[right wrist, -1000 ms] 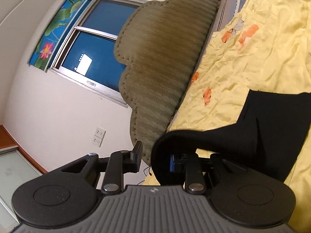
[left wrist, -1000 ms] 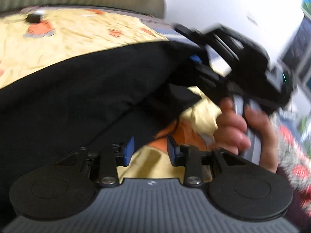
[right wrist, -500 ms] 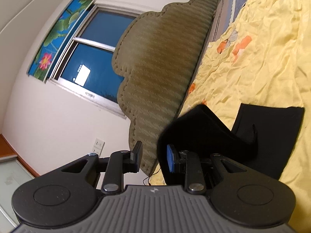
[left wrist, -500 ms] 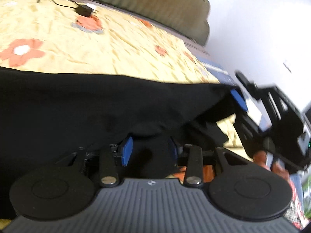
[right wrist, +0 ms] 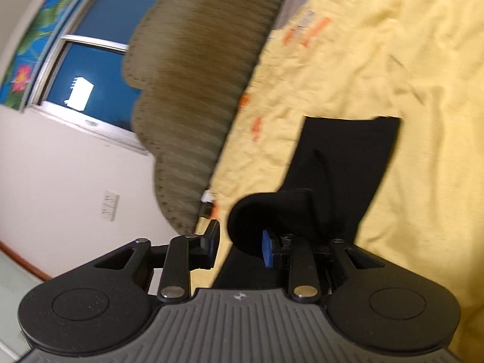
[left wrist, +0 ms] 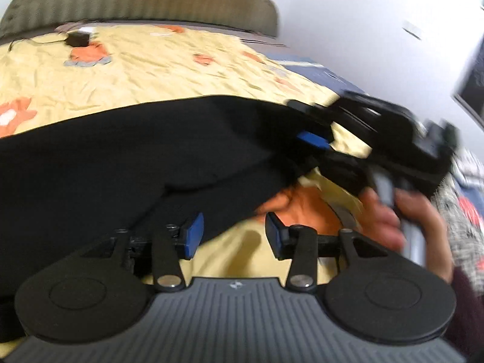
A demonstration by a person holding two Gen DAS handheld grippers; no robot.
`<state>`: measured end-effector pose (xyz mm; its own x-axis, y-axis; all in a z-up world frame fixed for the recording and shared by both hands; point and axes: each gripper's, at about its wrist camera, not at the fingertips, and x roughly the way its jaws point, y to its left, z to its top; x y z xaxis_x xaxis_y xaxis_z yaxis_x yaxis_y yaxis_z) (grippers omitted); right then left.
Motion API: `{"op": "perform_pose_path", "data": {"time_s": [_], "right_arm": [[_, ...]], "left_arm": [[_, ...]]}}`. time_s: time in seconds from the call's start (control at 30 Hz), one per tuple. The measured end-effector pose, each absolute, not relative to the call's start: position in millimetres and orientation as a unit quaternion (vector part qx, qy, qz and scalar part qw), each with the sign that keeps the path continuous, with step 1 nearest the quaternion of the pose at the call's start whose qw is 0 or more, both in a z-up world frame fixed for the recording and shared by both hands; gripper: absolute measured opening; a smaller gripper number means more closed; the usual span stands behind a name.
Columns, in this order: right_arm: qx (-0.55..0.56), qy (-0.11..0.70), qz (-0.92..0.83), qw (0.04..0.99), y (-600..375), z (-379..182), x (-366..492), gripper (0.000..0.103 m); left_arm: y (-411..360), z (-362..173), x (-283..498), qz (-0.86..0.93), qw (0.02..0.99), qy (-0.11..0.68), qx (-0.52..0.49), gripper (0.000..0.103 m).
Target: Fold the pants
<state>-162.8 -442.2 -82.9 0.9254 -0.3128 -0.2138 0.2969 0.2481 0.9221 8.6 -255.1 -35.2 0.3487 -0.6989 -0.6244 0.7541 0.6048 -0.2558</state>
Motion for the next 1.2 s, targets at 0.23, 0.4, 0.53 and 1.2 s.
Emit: {"op": "perform_pose_path", "data": {"time_s": [0.23,0.4,0.53,1.2], "right_arm": [[0.631,-0.050,-0.206,0.746,-461.2,-90.9,-158.3,0.082],[0.597,-0.075,-0.216,0.769,-470.4,-84.8,-163.1,0.037],[0.475,-0.110,-0.302,0.819,-434.3,-50.4,-202.1,0.033],[0.358,0.095,-0.262,0.891,-366.8,-32.8,-156.4,0.080]], "left_arm": [[-215.6,-22.2,6.5,-0.404,0.855,0.315,0.076,0.041],[-190.2,-7.0,17.7,-0.396,0.859,0.321,0.038,0.042],[-168.8,2.1,17.3,-0.354,0.892,0.268,0.088,0.050],[-118.7,-25.2,18.1,-0.308,0.892,0.282,0.175,0.059]]}}
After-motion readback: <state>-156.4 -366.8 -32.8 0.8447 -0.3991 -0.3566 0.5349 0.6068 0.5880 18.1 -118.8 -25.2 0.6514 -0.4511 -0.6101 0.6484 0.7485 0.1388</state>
